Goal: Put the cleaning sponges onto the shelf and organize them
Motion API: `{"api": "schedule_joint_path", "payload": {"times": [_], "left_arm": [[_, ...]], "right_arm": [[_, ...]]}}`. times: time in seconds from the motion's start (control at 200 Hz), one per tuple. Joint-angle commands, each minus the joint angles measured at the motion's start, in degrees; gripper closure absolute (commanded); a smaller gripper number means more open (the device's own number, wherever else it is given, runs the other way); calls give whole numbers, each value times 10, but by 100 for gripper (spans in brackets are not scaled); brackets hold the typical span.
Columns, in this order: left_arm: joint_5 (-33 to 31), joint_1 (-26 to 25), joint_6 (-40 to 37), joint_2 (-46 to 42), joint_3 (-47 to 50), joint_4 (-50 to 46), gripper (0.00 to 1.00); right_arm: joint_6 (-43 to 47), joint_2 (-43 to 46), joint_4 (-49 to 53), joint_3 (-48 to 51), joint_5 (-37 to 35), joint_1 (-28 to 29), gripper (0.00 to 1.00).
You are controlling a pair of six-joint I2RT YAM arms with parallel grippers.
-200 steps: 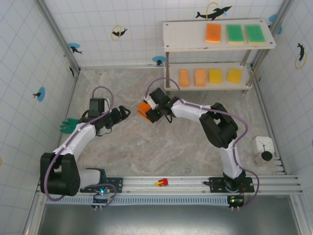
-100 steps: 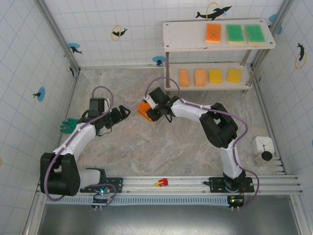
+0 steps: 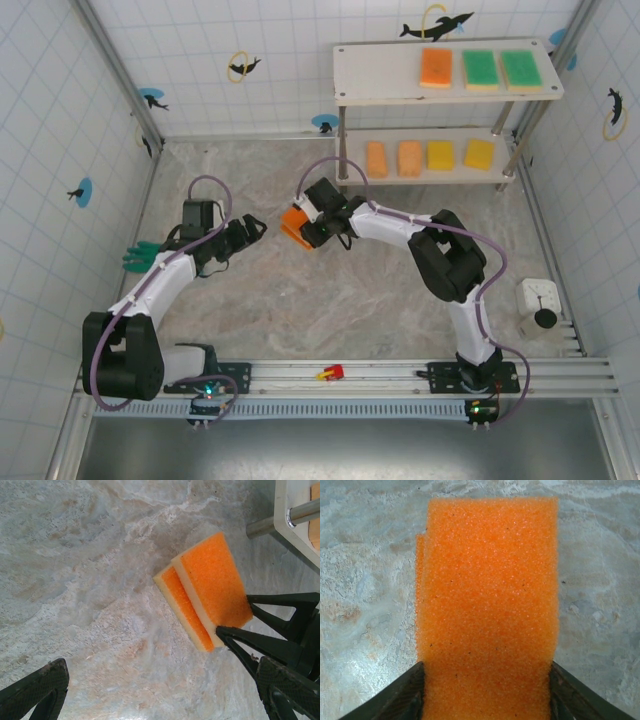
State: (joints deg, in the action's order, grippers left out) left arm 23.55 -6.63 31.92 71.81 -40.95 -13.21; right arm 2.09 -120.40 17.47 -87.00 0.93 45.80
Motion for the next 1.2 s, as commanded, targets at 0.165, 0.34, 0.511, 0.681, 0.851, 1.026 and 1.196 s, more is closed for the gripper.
{"api": "schedule_joint_path", "payload": {"times": [0.165,0.34,0.511,0.681,0.851,1.026,1.196], "left_arm": [[4,4,2,-1,5,6,3],[4,4,2,-4,6,4,3],[4,4,1,-2,2,4,3],[5,4,1,2,2,5,3],[6,4,1,3,1,6,3],[6,4,1,3,2,7,3],[6,5,0,3,3,8,3]], "right_arm": [[-8,-14,14,-26,-5,8,25],[-2,-19,18,-32,-17,15,17],[2,-28,26,-42,-31,20,17],[5,-38,33,-49,-44,20,18],[11,-48,42,-53,-59,23,19],[14,-49,44,-53,-64,24,23],[16,-33,43,-46,-70,24,29]]}}
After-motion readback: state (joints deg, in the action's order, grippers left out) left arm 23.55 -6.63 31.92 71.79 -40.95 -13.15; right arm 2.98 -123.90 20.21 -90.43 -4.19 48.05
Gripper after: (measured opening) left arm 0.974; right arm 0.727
